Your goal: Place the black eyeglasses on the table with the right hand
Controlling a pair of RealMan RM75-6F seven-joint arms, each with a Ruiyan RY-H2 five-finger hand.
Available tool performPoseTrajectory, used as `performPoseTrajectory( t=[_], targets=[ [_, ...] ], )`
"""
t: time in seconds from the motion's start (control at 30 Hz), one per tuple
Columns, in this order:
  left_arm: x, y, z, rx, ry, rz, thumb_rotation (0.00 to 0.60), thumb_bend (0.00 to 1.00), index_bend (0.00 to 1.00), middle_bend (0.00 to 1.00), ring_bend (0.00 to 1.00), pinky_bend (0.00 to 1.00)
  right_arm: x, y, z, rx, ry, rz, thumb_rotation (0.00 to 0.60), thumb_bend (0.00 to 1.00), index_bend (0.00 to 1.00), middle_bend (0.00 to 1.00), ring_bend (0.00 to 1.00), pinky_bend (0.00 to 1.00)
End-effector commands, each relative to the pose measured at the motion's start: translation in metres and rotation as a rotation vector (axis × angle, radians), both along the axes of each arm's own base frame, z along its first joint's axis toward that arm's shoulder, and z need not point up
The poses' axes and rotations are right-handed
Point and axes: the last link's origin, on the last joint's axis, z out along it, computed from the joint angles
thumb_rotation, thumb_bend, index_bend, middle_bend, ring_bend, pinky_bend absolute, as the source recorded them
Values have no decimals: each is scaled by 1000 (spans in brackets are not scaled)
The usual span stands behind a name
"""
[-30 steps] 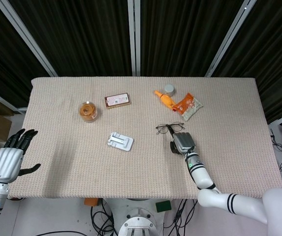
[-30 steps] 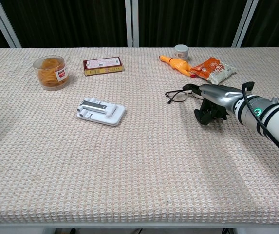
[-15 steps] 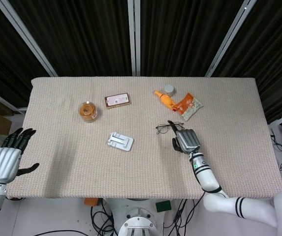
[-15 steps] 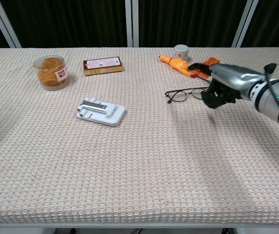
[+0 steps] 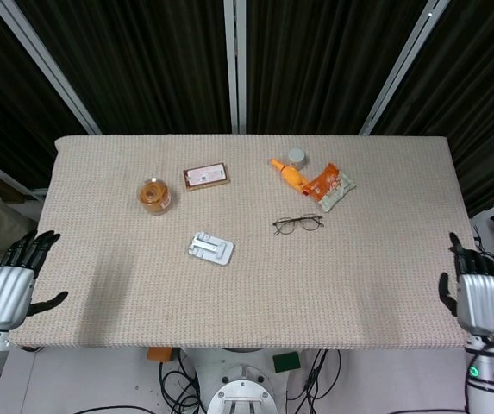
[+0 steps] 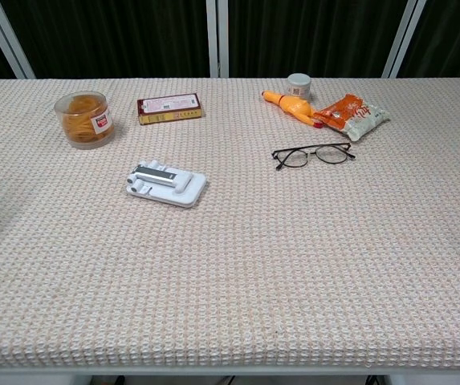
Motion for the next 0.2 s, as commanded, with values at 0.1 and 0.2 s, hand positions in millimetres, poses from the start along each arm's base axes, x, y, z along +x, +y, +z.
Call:
performPoseTrajectory(
  t=[0.1,0.2],
  targets=[
    [2,-2,-2,-8,4,-14,600,65,100,113,45,159,-30,33,29,25,23,-119,528,477,0,0,0,0],
    [2,-3,-2,-8,11,-13,600,65,102,113,46,159,-32,29,28,52,8,-118,523,477,0,0,0,0]
  ],
)
